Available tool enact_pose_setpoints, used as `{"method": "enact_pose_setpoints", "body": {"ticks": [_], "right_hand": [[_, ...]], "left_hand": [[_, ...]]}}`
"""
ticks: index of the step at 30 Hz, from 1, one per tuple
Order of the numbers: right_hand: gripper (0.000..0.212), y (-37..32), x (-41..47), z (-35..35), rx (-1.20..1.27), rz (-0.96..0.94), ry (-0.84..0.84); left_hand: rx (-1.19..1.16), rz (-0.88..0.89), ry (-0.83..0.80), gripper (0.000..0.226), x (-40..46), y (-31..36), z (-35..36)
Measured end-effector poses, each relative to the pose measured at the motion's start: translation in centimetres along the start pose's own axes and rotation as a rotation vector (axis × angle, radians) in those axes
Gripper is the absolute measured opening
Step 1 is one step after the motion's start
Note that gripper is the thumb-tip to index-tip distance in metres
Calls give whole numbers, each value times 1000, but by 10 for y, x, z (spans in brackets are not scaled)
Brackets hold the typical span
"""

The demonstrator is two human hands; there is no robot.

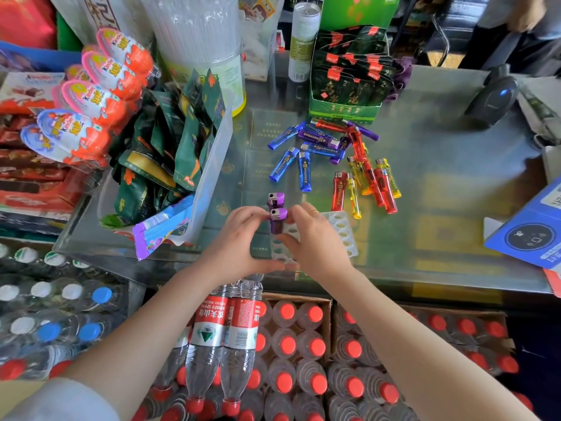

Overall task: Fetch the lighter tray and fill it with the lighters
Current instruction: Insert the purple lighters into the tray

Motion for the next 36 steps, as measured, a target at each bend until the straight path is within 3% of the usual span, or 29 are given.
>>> {"method": "enact_pose_setpoints", "body": {"ticks": [3,7,10,15,22,25,31,36], "right_hand": [[21,19,13,-23,96,28,34],[21,58,50,-60,107,204,255],[27,81,85,-73,51,308,319],[26,90,119,-60,-184,335,178],[27,64,116,-29,-211,78,100],[29,67,118,-45,-230,94,179],[30,74,134,-43,-304,103,94],[35,74,147,-39,-374,227,78]], "left_hand": [[41,10,-9,89,5,1,-3],[98,1,-35,86,17,-1,-4],[109,-13,-54,86,26,-2,-3],[157,2,-78,84,30,-4,-4],[185,32,-76,82,23,-7,-8],[178,15,-93,85,24,-8,-6],[169,7,-91,83,29,-7,-6],[156,-10,-107,86,28,-9,-4]]}}
Point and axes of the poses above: each hand's wrist, its own x-axis towards the middle knuckle, its own z-axis out of the palm, y = z × x, the point moved 5 cm from there along x, towards the middle knuckle, and after that the axes turned 2 degrees about z, right-handed, at the moved point
